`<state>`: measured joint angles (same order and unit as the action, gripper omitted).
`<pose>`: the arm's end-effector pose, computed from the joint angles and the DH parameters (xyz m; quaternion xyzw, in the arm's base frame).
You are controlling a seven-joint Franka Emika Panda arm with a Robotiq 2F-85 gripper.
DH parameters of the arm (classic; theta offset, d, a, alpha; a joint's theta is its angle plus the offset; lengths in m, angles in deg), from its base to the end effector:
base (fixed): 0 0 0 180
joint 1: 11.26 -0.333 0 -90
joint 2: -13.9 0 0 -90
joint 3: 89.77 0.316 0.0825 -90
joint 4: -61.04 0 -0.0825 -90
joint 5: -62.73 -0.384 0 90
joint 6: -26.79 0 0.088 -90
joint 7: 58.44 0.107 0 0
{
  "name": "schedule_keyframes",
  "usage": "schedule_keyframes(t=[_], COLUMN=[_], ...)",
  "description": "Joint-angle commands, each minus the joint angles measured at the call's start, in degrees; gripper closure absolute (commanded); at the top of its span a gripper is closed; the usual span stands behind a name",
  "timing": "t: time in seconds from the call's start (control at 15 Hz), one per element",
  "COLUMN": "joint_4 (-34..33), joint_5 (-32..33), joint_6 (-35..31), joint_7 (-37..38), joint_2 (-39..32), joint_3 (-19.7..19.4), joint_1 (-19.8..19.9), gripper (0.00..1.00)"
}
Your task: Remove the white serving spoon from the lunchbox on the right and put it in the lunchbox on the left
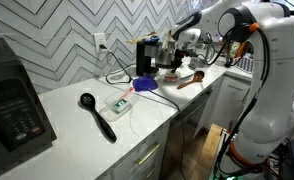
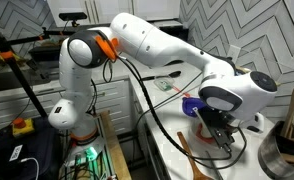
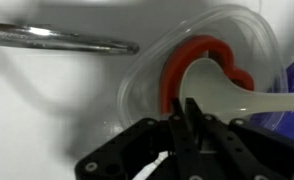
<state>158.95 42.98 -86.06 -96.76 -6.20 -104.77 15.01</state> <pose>0.5071 -0.3964 0.3877 -0.9888 0.0924 -0.0430 0.1087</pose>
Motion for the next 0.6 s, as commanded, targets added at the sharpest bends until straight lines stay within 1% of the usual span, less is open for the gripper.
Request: schedule_keyframes(t=[0.0, 0.2, 0.33, 0.4, 0.53], joint_4=[-0.10, -1.92, -3.27, -2.70, 0.79], joint_5=[-1.26, -2.75, -3.55, -3.34, -2.14], joint_6=[1.36, 7.39, 14.25, 17.27, 19.69], joint_7=[-1.02, -1.60, -2.38, -2.88, -3.43], joint_2=[1.07, 2.93, 4.37, 5.67, 9.56], joint_3=[1.17, 1.36, 1.10, 0.89, 0.46], joint_1=[1.51, 2.31, 2.61, 2.34, 1.05], gripper=[1.00, 0.99, 0.99, 0.99, 0.99])
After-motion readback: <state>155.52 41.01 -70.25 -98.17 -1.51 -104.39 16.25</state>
